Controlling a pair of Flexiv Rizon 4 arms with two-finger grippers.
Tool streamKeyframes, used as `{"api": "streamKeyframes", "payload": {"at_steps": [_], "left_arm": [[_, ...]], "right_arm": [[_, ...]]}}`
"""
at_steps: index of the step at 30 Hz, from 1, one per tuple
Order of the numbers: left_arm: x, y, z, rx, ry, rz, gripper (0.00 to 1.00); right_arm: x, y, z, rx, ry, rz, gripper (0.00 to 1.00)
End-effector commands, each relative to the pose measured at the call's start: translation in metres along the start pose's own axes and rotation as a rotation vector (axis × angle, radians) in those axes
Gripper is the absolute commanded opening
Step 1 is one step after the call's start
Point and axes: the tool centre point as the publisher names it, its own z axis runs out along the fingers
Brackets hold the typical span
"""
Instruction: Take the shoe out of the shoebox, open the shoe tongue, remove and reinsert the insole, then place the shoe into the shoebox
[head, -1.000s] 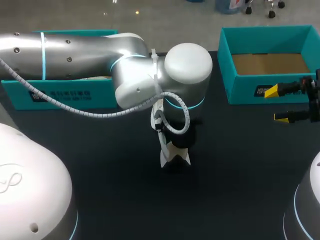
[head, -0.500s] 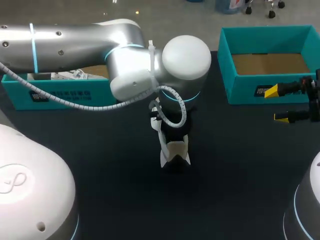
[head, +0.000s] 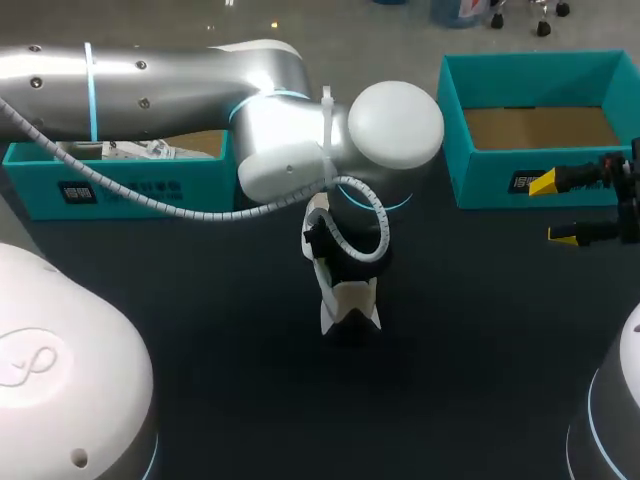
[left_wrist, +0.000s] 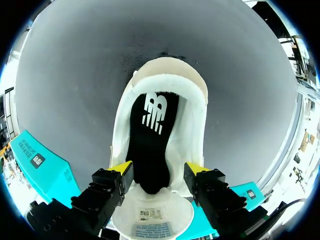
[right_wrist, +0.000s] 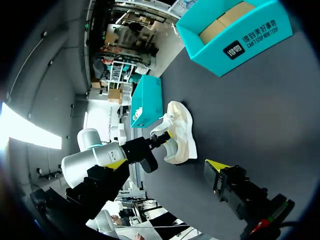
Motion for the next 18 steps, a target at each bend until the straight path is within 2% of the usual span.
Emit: {"api": "streamKeyframes", "payload": {"at_steps": [1,13,18], "left_arm": [[0.004,0.001,0.001,0.002,-0.004,-0.002,1.00],[0.011,0.002,-0.002,0.019,-0.033,0.003,1.00],[0.011,0.003,-0.010,0.025,-0.048,0.008,1.00]], "right_arm": [[0.001,-0.001,0.000,-0.001,-0.005,0.001,1.00],[0.001,-0.001,0.000,-0.001,-0.005,0.001,1.00],[0.001,-0.001,0.000,-0.001,-0.005,0.001,1.00]]}}
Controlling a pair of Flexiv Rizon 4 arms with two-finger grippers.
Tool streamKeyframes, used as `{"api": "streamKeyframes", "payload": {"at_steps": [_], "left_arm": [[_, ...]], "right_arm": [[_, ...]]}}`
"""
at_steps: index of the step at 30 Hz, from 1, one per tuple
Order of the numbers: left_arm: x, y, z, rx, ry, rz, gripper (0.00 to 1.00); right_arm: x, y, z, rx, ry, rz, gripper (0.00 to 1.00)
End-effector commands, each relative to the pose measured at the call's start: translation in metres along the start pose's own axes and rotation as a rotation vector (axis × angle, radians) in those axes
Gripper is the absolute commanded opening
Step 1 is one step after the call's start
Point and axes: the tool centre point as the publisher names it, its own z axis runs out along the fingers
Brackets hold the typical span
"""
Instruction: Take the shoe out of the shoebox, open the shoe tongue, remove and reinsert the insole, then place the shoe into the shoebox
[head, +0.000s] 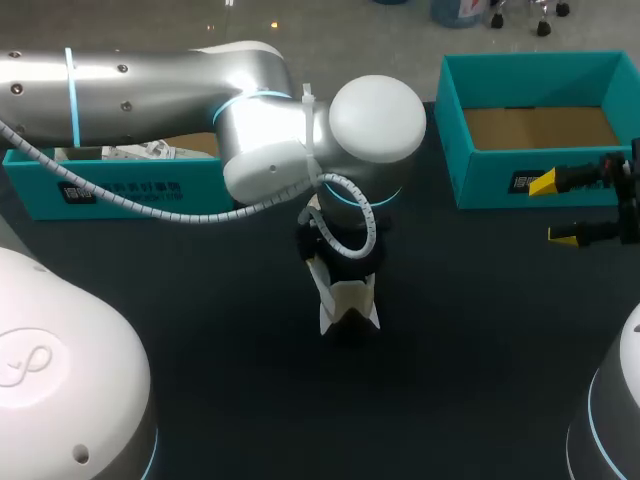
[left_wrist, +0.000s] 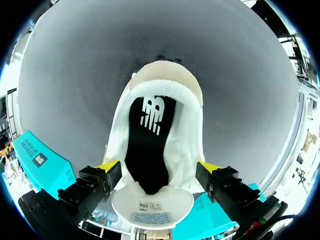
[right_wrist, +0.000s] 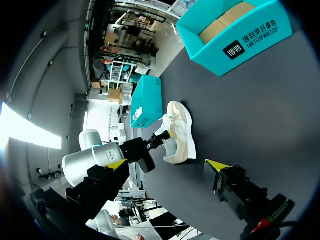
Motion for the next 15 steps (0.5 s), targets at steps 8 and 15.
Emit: {"api": "streamKeyframes", "payload": {"at_steps": [8,15], "left_arm": [[0.002,0.014,-0.013,-0.007,-0.025,-0.001,1.00],[0.000,0.013,-0.014,0.004,-0.028,0.007,1.00]], "right_arm": [[0.001,-0.001,0.000,-0.001,-0.005,0.001,1.00],[0.001,-0.001,0.000,-0.001,-0.005,0.001,1.00]]}}
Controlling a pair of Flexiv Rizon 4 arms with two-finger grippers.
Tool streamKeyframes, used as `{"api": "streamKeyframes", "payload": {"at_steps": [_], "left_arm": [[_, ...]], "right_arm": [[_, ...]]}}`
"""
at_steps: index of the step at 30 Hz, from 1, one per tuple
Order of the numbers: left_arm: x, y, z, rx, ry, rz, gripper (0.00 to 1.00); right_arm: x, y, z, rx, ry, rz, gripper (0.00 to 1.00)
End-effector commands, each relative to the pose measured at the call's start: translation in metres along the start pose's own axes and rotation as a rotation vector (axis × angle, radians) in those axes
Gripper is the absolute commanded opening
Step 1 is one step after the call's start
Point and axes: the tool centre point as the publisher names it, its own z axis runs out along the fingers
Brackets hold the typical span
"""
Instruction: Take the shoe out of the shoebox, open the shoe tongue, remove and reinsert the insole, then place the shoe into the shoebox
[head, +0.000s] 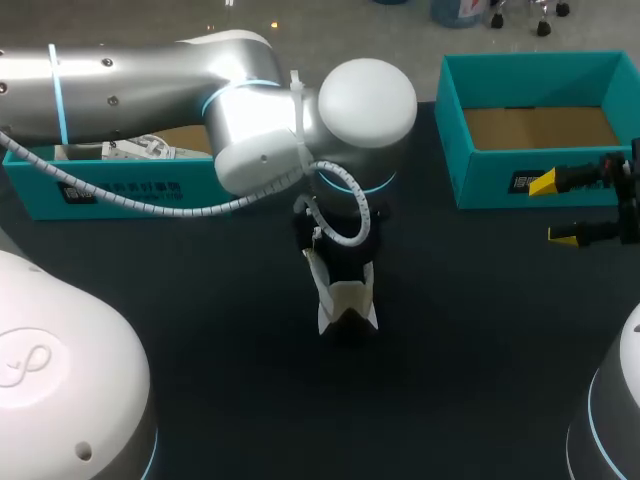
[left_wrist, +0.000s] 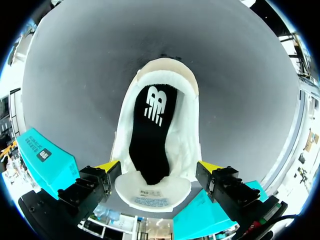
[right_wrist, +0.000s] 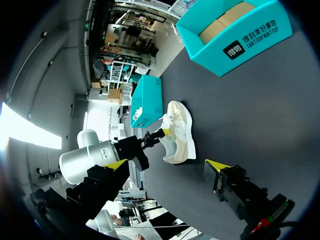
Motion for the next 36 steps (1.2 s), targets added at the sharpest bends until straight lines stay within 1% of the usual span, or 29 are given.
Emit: {"api": "streamKeyframes", "payload": {"at_steps": [1,5,13,22,26,27,28,29,30,31,32,33,34,36], "left_arm": [[0.000,0.001,-0.004,0.003,-0.007,0.006,1.00],[0.002,0.010,-0.020,-0.017,-0.013,0.005,1.00],[0.006,0.036,-0.055,-0.050,-0.031,0.019,1.00],[0.003,0.057,-0.074,-0.044,-0.026,0.050,1.00],[0.002,0.066,-0.076,-0.037,-0.013,0.070,0.99],[0.002,0.069,-0.076,-0.037,-0.012,0.069,0.95],[0.002,0.072,-0.076,-0.032,-0.014,0.069,0.84],[0.001,0.074,-0.077,-0.020,-0.028,0.073,0.49],[0.001,0.076,-0.077,-0.016,-0.034,0.073,0.44],[0.001,0.079,-0.077,-0.002,-0.050,0.069,0.35],[0.001,0.082,-0.078,0.011,-0.070,0.064,0.12],[0.002,0.085,-0.079,0.018,-0.080,0.062,0.02],[0.002,0.087,-0.079,0.022,-0.088,0.060,0.00],[0.002,0.092,-0.078,0.050,-0.103,0.064,0.00]], "right_arm": [[0.001,-0.001,0.000,-0.001,-0.005,0.001,1.00],[0.001,-0.001,0.000,-0.001,-0.005,0.001,1.00],[0.001,-0.001,0.000,-0.001,-0.005,0.001,1.00],[0.001,-0.001,0.000,-0.001,-0.005,0.001,1.00],[0.001,-0.001,0.000,-0.001,-0.005,0.001,1.00],[0.001,-0.001,0.000,-0.001,-0.005,0.001,1.00],[0.001,-0.001,0.000,-0.001,-0.005,0.001,1.00],[0.001,-0.001,0.000,-0.001,-0.005,0.001,1.00],[0.001,-0.001,0.000,-0.001,-0.005,0.001,1.00],[0.001,-0.001,0.000,-0.001,-0.005,0.001,1.00],[0.001,-0.001,0.000,-0.001,-0.005,0.001,1.00],[0.001,-0.001,0.000,-0.001,-0.005,0.001,1.00],[0.001,-0.001,0.000,-0.001,-0.005,0.001,1.00],[0.001,-0.001,0.000,-0.001,-0.005,0.001,1.00]]}}
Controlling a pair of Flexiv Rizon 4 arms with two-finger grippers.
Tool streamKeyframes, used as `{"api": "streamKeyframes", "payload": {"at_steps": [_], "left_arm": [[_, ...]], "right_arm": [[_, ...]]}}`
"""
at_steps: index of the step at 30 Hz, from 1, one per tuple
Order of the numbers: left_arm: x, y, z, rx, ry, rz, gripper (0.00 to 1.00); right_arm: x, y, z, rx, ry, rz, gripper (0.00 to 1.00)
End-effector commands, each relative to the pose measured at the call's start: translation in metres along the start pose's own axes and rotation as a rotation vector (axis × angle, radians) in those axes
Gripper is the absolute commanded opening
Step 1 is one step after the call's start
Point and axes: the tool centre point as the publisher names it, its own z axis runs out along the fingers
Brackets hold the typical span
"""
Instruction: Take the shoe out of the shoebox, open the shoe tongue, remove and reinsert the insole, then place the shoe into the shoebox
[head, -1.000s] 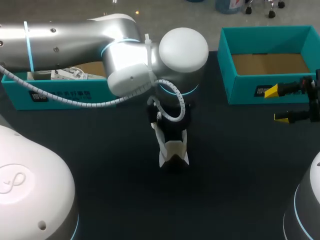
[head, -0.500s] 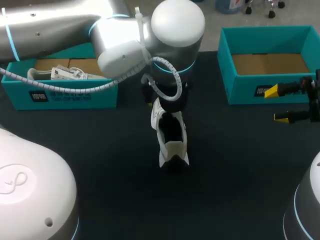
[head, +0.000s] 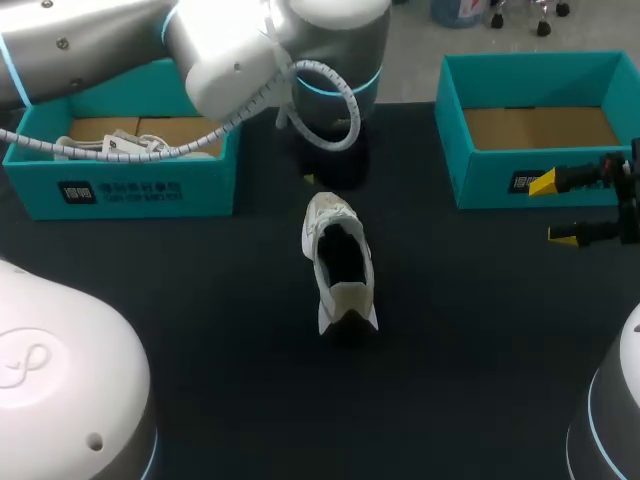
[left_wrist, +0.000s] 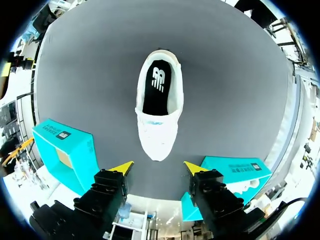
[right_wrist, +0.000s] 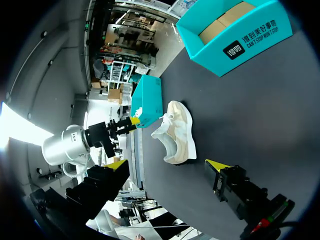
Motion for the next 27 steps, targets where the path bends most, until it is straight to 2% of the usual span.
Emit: {"api": "streamKeyframes", "payload": {"at_steps": [1,9,15,27], "left_arm": [[0.009,0.012,0.003,0.077,-0.058,0.018,0.00],[0.006,0.006,0.015,0.233,-0.002,0.064,0.00],[0.011,-0.001,0.031,0.266,0.025,0.042,0.00],[0.026,-0.030,0.076,0.361,0.031,-0.019,0.00]], "right_arm": [[0.001,-0.001,0.000,-0.001,-0.005,0.001,1.00],[0.001,-0.001,0.000,-0.001,-0.005,0.001,1.00],[0.001,-0.001,0.000,-0.001,-0.005,0.001,1.00],[0.001,-0.001,0.000,-0.001,-0.005,0.001,1.00]]}}
